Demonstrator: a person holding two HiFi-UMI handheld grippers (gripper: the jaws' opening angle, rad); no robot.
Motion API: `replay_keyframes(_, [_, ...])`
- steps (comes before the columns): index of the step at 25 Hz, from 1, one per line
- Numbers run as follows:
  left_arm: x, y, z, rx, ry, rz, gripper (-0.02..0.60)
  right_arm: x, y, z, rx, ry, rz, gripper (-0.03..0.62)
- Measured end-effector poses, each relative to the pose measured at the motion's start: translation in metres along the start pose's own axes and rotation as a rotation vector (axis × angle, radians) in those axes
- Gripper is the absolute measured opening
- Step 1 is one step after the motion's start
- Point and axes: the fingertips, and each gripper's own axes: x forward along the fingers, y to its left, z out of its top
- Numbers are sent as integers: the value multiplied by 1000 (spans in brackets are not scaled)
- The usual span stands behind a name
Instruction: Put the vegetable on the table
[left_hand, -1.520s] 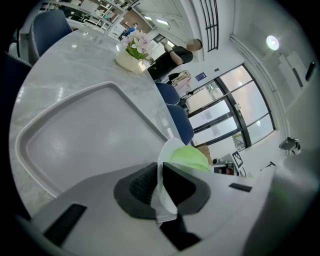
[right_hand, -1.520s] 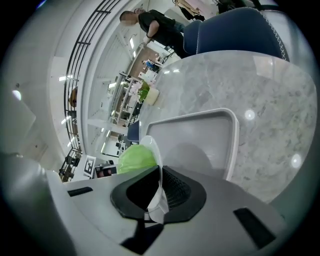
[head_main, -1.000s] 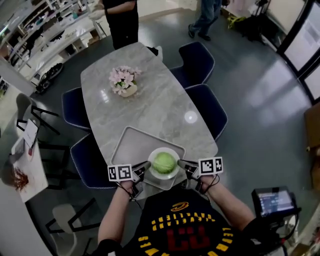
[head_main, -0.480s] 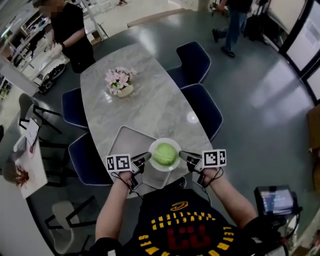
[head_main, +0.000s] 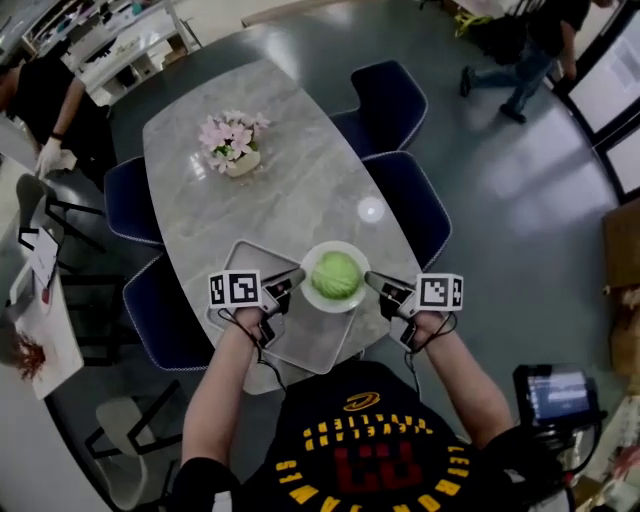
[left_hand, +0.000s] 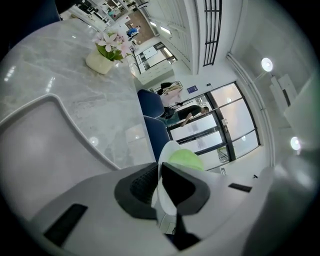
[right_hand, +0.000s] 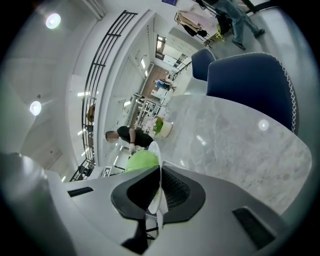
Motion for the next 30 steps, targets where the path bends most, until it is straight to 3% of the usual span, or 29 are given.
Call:
replay_keyframes(7, [11,6,41,30,36,-38,28,18,8,32,-43,-58,-26,18])
replay_keyframes(12, [14,2,55,31,40,-36,28,12,-1,38,17,-78,-119,18])
replay_keyframes(17, [34,31,82,11,38,17,28,53,-13,72,-55,-66,9,18])
replay_keyframes(21, [49,49,92,-3,39,54,28,60,-51,78,55,-49,-100,18])
replay_keyframes(30, [78,83,103,-41,44,111,28,89,-77,100,59,-24,-40,20])
